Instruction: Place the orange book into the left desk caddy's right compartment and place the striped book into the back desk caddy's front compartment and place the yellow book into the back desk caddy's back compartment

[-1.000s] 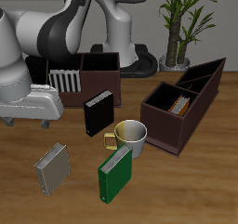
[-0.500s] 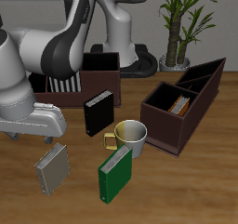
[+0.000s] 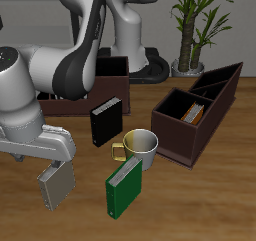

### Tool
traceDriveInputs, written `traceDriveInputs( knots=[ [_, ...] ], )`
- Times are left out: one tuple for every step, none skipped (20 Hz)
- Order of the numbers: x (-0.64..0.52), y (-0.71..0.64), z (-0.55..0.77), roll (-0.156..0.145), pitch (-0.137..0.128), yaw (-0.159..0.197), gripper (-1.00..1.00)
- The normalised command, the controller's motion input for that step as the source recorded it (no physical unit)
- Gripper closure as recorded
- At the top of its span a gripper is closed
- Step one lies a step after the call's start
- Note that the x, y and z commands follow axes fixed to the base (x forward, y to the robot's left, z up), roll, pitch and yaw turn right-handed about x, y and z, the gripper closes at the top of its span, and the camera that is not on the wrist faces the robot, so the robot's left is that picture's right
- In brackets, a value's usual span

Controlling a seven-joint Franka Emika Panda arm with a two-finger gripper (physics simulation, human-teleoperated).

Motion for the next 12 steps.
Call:
traceDriveInputs(
  knots=[
    [-0.25, -0.13, -0.35, -0.064, -0.186, -0.141, -1.00],
    [-0.14, 0.00, -0.21, -0.023, -0.097, -0.065, -1.00],
    [-0.18, 0.04, -0.22, 0.020, -0.097, -0.005, -1.00],
    [-0.21, -0.09, -0.12, -0.095, -0.106, -0.076, -1.00],
    [-0.13, -0.09, -0.13, -0.037, -0.081, -0.061, -1.00],
    [-0.06, -0.01, -0.15, -0.015, -0.016, -0.062, -1.00],
    [-0.14, -0.05, -0.05, -0.067, -0.072, -0.070, -1.00],
    [-0.14, 0.19, -0.10, 0.069, -0.058, -0.053, -1.00],
    [-0.15, 0.19, -0.27, -0.077, -0.100, 0.009, -1.00],
    [0.09, 0.01, -0.20, -0.038, 0.003, -0.068, -1.00],
    [0.08, 0.00, -0.14, -0.087, -0.030, -0.050, -1.00],
    [0.09, 0.06, -0.16, -0.012, -0.031, -0.035, -1.00]
  ],
)
